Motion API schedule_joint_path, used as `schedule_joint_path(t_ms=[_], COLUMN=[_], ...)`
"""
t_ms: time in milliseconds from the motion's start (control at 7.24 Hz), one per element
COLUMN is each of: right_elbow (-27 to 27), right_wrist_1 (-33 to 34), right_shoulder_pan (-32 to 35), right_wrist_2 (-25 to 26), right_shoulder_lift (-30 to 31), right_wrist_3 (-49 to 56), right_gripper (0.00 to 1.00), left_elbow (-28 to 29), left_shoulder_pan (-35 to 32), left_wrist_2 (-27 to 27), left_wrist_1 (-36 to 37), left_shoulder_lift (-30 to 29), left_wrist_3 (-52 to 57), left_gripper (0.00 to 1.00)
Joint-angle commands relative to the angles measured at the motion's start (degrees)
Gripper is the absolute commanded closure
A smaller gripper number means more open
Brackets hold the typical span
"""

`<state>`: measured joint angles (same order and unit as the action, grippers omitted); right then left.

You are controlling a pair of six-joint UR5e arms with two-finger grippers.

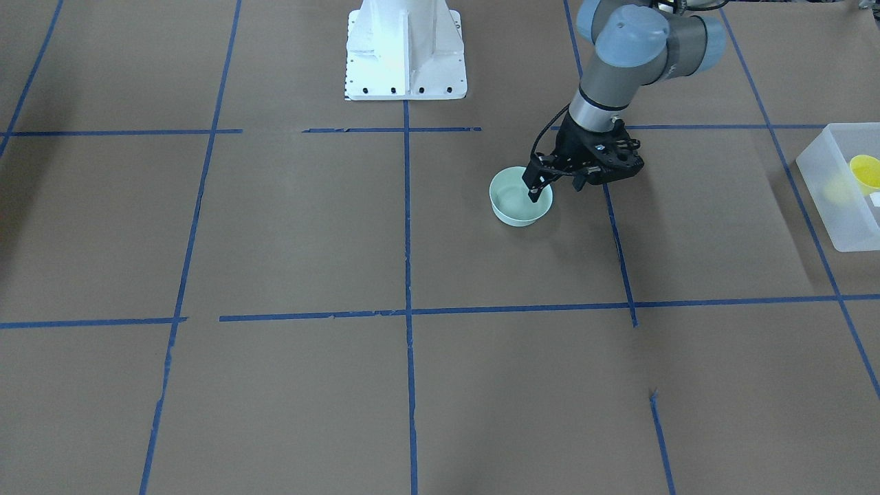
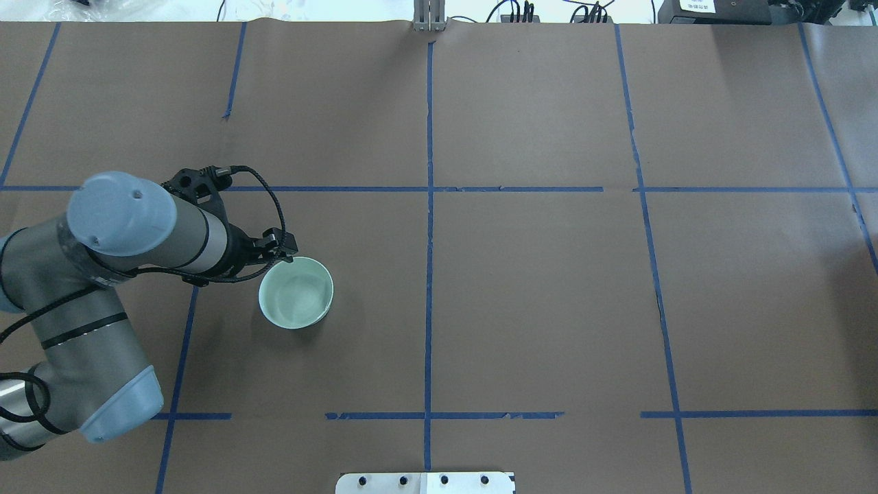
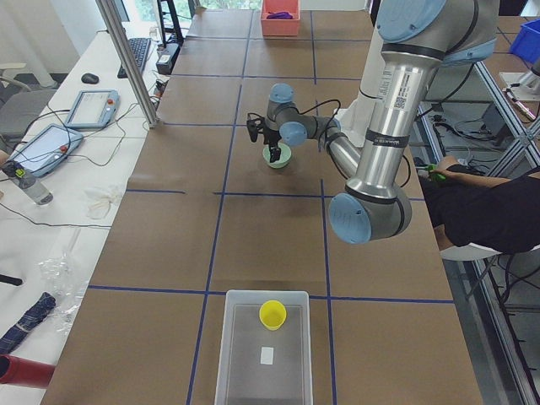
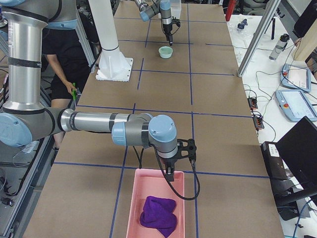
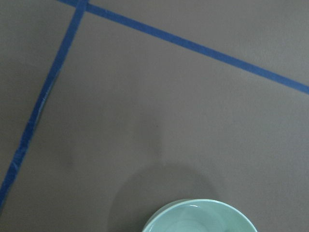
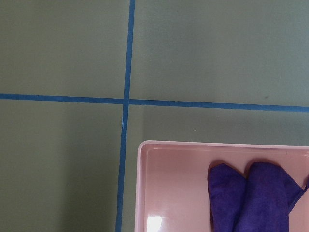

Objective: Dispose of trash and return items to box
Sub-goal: 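Grasp the rim of the pale green bowl with the left gripper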

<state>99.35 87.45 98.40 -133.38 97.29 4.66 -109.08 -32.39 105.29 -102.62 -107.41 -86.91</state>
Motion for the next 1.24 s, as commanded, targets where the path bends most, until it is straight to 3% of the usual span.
schedule_joint_path(t_ms=[0, 552, 690, 829, 967, 1105], right_elbow=[0.49, 0.76, 0.76, 0.76, 0.76, 0.76], right_wrist_1=[0.27, 0.0, 0.0, -0.08, -0.08, -0.17], right_shoulder_pan=[-0.67, -1.02, -1.11, -1.2, -1.72, -1.9], right_wrist_2=[-1.08, -1.44, -1.44, -1.27, -0.83, -0.82], right_shoulder_lift=[-0.08, -0.08, -0.08, -0.08, -0.08, -0.08], right_wrist_3=[-0.36, -0.36, -0.36, -0.36, -0.27, -0.27], right_gripper=[0.0, 0.0, 0.0, 0.0, 0.0, 0.0], left_elbow=[0.97, 2.56, 2.9, 2.38, 2.29, 2.38], left_shoulder_pan=[3.45, 6.02, 6.02, 6.02, 6.02, 6.02], left_wrist_2=[-1.05, -1.05, -1.05, -1.05, -0.79, -0.53], left_wrist_1=[1.02, 0.84, 0.84, 0.93, 0.93, 0.93], left_shoulder_lift=[-0.69, 1.32, 1.42, 1.33, 1.24, 0.81], left_wrist_3=[-1.33, -3.27, -3.27, -3.44, -3.45, -3.36], left_gripper=[0.02, 0.17, 0.28, 0.74, 1.0, 1.0])
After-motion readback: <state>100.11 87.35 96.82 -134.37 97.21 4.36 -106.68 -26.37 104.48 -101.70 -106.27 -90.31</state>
